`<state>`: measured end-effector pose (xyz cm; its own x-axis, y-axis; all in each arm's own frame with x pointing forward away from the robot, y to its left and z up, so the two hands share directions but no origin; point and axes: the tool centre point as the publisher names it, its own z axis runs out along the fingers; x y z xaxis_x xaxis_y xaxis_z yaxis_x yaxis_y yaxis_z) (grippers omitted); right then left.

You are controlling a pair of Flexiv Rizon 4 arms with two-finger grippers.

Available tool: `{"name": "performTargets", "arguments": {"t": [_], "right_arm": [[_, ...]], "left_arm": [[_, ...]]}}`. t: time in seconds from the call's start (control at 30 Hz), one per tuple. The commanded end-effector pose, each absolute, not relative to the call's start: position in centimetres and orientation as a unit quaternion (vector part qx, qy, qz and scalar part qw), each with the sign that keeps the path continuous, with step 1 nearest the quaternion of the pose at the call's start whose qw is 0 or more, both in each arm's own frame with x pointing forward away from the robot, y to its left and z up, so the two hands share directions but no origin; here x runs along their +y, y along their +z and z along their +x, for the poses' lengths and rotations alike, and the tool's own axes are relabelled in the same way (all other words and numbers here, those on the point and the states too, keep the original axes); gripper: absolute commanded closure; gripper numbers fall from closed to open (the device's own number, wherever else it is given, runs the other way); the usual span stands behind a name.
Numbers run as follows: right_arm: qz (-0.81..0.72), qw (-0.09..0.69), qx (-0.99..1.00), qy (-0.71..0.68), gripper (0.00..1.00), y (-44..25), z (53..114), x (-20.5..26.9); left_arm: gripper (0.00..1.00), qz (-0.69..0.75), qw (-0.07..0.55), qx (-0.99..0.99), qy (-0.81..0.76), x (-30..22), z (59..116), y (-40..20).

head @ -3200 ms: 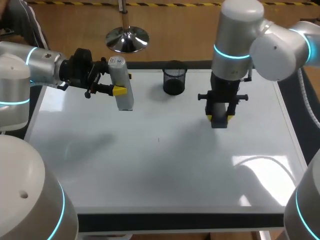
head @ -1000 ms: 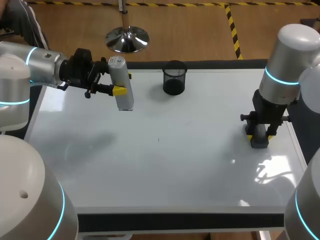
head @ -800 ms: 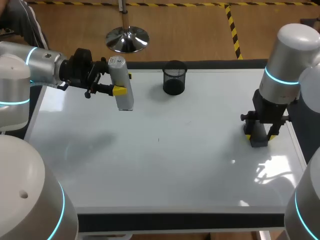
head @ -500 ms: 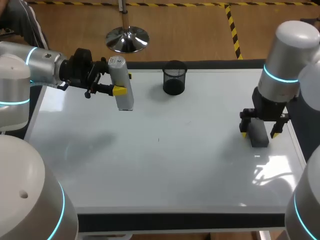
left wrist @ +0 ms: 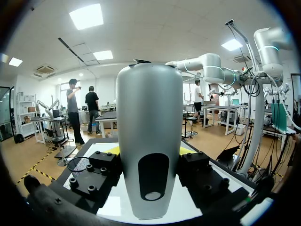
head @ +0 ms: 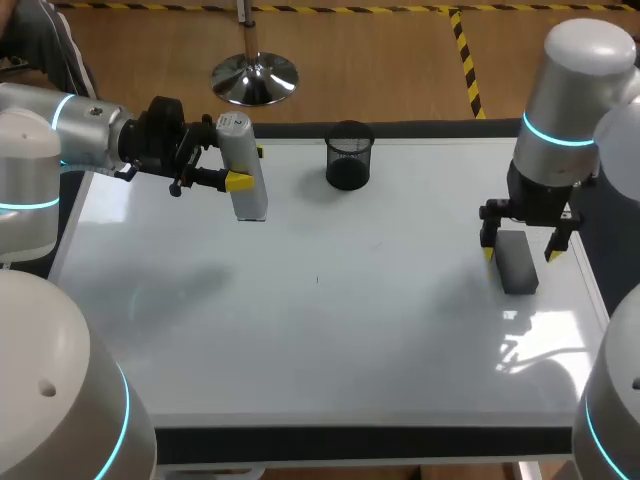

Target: Pick up the inspection probe, press it on each red-marked spot on the whiteboard one by one, put down the probe, pick up the eraser, and wipe off all the red marks.

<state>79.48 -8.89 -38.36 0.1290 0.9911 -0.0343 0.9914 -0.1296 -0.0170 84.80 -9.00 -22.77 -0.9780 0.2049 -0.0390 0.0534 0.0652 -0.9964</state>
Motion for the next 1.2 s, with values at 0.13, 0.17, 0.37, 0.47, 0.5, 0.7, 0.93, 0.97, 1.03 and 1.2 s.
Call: {"name": "performTargets", "arguments": {"t": [0.13,0.17,0.37,0.47,0.5,0.7,0.93,0.97,1.03,1.2], "right_arm": [[0.755,0.007,0.655,-0.012,0.00,-36.4,79.6,-8.7],[0.755,0.007,0.655,-0.012,0.00,-36.3,79.6,-8.6],[0.754,0.016,0.656,-0.005,0.00,-35.1,79.5,-8.3],[0.754,0.016,0.656,-0.005,0.00,-35.1,79.5,-8.3],[0.754,0.016,0.656,-0.005,0.00,-35.1,79.5,-8.3],[0.754,0.016,0.656,-0.005,0.00,-35.1,79.5,-8.3],[0.754,0.016,0.656,-0.005,0.00,-35.1,79.5,-8.3],[0.754,0.016,0.656,-0.005,0.00,-35.1,79.5,-8.3],[0.754,0.016,0.656,-0.005,0.00,-35.1,79.5,-8.3],[0.754,0.016,0.656,-0.005,0.00,-35.1,79.5,-8.3]], "left_arm": [[1.00,-0.089,0.055,-0.727,0.678,-9.0,84.8,-22.7],[1.00,-0.089,0.055,-0.727,0.678,-9.0,84.8,-22.7],[1.00,-0.089,0.055,-0.727,0.678,-9.0,84.8,-22.7],[1.00,-0.089,0.055,-0.727,0.678,-9.0,84.8,-22.7],[1.00,-0.089,0.055,-0.727,0.678,-9.0,84.8,-22.7],[1.00,-0.089,0.055,-0.727,0.678,-9.0,84.8,-22.7],[1.00,-0.089,0.055,-0.727,0.678,-9.0,84.8,-22.7],[1.00,-0.089,0.055,-0.727,0.678,-9.0,84.8,-22.7],[1.00,-0.089,0.055,-0.727,0.678,-9.0,84.8,-22.7],[1.00,-0.089,0.055,-0.727,0.678,-9.0,84.8,-22.7]]}}
